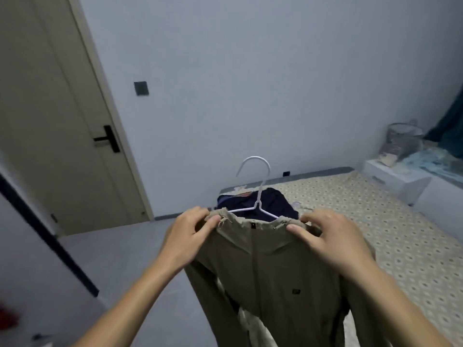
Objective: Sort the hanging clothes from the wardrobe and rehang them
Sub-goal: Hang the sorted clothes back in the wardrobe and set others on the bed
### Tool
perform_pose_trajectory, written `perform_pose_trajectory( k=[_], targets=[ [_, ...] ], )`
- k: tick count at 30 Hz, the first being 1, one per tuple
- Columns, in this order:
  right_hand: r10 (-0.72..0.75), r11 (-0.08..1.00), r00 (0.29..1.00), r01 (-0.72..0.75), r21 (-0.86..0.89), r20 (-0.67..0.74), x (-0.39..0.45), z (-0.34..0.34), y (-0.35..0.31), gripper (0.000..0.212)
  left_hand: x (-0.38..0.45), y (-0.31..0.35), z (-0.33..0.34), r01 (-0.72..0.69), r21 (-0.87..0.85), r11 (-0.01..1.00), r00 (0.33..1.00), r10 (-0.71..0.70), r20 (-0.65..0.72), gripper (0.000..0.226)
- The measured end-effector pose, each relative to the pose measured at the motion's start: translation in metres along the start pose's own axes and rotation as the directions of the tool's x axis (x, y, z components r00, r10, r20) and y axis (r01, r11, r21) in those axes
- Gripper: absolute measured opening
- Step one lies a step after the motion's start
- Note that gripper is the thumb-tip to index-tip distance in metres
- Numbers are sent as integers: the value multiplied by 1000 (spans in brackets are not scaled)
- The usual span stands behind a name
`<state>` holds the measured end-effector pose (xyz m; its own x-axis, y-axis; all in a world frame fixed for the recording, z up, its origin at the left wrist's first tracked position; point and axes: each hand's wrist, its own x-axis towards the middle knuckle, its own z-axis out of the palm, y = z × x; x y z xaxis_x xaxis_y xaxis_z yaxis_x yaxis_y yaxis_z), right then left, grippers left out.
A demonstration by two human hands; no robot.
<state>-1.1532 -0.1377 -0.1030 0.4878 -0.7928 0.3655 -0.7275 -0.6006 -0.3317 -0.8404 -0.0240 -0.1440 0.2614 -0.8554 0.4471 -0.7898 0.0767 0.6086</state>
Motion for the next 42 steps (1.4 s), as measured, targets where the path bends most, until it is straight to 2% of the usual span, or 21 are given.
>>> perform_pose_trajectory(
  k=[2, 6, 8, 13, 20, 25, 27, 29, 32, 35, 37, 39, 42],
  targets=[
    [-73, 997, 997, 73, 29, 25, 34, 33, -46, 46, -7, -42, -39, 47, 43, 998, 997, -44, -70, 38],
    [-194, 977, 980, 189, 97, 43, 79, 93, -132, 43, -29, -114, -110, 179, 123, 976, 972, -157, -175, 50],
    [-256, 957, 965, 246, 154, 49, 96, 124, -175, 38, -44, -144, -146, 242, 149, 959, 949, -203, -241, 46],
    [-479, 851, 876, 449, 272, 54, 130, 186, -273, 25, -83, -197, -219, 408, 190, 893, 847, -293, -444, 42],
    [-751, 622, 658, 676, 396, 58, 188, 269, -394, 39, -129, -256, -295, 607, 195, 771, 678, -373, -633, 45],
    [-889, 424, 457, 797, 430, 31, 219, 314, -477, 51, -158, -277, -333, 772, 235, 590, 515, -364, -776, 36],
    [-926, 336, 378, 824, 456, 0, 225, 328, -509, 49, -172, -286, -345, 834, 231, 502, 447, -368, -815, 32],
    [-959, 236, 283, 833, 501, -18, 228, 340, -540, 47, -187, -294, -356, 880, 214, 425, 382, -361, -851, 36],
    [-991, 136, 121, 781, 609, 66, 229, 354, -585, 47, -207, -305, -369, 917, 176, 359, 305, -344, -888, 44],
    [-992, 51, -44, 726, 686, 120, 231, 368, -633, 42, -229, -322, -387, 954, 127, 271, 226, -370, -901, 30],
    [-975, 11, -156, 673, 740, 157, 230, 378, -668, 38, -246, -338, -403, 963, 104, 248, 195, -376, -906, 21],
    [-963, 11, -204, 615, 788, 174, 227, 393, -701, 35, -262, -361, -421, 961, 89, 262, 183, -359, -915, 22],
    [-975, 48, -153, 562, 826, 160, 215, 422, -746, 36, -286, -406, -454, 955, 79, 285, 180, -349, -920, 40]
  ],
)
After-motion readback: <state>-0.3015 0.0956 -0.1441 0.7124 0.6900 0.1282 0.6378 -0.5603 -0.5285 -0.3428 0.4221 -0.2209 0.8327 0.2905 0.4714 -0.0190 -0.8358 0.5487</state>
